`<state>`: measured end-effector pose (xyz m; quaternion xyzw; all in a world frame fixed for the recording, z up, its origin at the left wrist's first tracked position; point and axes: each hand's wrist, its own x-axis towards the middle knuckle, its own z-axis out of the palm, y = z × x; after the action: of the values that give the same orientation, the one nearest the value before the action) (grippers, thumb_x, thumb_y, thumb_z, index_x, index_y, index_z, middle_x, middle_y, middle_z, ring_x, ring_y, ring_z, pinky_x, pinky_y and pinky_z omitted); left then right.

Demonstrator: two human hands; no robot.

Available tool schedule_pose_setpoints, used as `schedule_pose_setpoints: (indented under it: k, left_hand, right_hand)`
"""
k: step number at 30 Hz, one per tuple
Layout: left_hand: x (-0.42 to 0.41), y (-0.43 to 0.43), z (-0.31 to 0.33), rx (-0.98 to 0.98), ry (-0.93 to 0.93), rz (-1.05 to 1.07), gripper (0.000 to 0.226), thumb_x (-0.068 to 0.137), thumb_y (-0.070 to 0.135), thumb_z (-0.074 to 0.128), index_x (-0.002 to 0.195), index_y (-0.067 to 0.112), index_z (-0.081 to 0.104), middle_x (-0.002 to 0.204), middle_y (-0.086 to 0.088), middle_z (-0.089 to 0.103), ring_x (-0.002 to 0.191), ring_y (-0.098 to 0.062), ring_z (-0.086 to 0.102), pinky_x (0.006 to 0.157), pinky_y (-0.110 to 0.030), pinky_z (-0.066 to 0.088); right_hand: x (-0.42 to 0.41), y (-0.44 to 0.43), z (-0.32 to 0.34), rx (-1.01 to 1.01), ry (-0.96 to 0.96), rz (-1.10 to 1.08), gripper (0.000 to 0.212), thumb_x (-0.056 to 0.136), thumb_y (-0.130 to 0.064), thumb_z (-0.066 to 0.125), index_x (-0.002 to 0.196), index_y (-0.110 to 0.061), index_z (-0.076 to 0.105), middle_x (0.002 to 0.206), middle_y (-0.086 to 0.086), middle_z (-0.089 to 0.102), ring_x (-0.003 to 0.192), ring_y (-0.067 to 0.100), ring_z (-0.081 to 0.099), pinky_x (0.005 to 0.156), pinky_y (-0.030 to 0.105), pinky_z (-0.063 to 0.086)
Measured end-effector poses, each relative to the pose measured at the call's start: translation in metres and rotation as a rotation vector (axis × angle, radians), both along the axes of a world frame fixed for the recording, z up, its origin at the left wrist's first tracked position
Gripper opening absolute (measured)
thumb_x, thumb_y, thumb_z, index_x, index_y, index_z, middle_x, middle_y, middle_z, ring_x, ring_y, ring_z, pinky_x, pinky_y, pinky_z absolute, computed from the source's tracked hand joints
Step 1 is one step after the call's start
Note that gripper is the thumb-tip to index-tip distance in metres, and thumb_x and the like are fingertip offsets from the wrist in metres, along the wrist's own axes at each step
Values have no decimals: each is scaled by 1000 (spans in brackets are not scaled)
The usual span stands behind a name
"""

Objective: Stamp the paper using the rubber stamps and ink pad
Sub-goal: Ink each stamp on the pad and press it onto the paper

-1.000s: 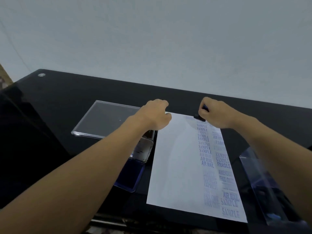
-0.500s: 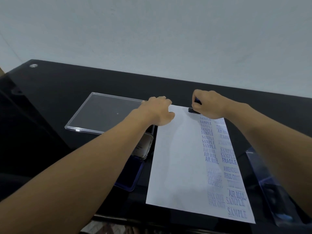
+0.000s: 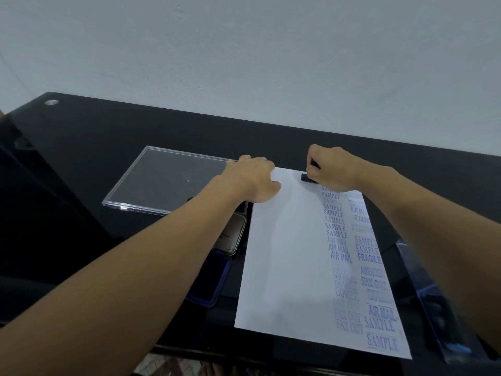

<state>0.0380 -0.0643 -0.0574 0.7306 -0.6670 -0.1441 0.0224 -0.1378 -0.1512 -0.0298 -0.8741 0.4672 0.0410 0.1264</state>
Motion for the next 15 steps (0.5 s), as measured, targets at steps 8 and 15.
schedule_pose_setpoints:
  k: [8,15]
  left_hand:
    - [1,3,3,26,-14,-17,56,96,46,44,145,20,39,154,1,35,144,-30,22,115,-50,23]
    - [0,5,2,11,-14,-29,56,97,47,43,146,20,37,154,1,33,144,-29,21,116,-51,18]
  right_hand:
    - [-1,2,-11,-24,-68,-27,13,103,-19,40,92,-12,39,75,11,53,60,21,41,55,38,36]
    - [-3,2,-14,-30,-108,-31,14,102,-19,42,89,-15,38,72,8,52,59,19,41,53,35,36]
